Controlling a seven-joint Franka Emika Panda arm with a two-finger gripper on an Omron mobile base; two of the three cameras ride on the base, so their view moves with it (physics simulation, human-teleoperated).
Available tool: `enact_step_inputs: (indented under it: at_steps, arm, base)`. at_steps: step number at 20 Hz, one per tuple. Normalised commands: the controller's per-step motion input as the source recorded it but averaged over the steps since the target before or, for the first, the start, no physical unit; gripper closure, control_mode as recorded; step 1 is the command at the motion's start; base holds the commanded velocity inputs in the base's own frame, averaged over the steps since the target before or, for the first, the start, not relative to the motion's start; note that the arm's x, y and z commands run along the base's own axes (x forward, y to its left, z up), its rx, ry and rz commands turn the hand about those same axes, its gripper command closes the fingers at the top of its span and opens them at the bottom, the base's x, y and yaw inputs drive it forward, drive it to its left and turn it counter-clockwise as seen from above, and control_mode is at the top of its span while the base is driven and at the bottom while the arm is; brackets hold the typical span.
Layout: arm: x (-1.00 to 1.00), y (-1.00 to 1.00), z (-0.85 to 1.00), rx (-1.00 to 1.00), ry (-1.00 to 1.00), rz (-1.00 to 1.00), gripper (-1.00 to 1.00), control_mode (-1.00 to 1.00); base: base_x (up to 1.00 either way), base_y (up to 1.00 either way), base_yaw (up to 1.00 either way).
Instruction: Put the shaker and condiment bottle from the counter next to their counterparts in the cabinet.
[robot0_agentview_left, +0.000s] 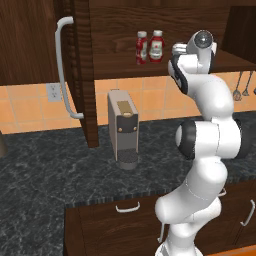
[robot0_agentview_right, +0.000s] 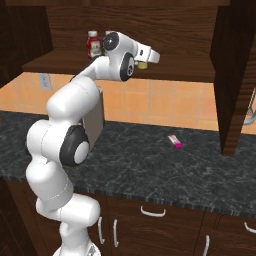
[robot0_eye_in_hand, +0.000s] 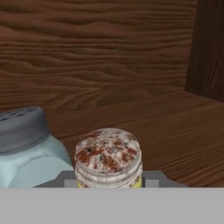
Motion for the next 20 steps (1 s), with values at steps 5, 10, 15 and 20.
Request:
enact_step_inputs:
  at_steps: [5,10,15,20]
  arm:
    - [0.0,0.0,-0.11,0.0,-0.01,0.0,-1.0,-1.0]
    - [-0.17,-0.02,0.0,0.0,-0.04,0.0,-1.0,-1.0]
    - [-0.64,-0.01,0.0,0.0,-0.04,0.0,-1.0,-1.0]
    - [-0.98,-0.03,0.0,0.0,-0.06,0.0,-1.0,-1.0]
  base:
    - [0.0,0.0,0.0]
    - [0.0,0.0,0.0]
    - [0.0,0.0,0.0]
    - [0.0,0.0,0.0]
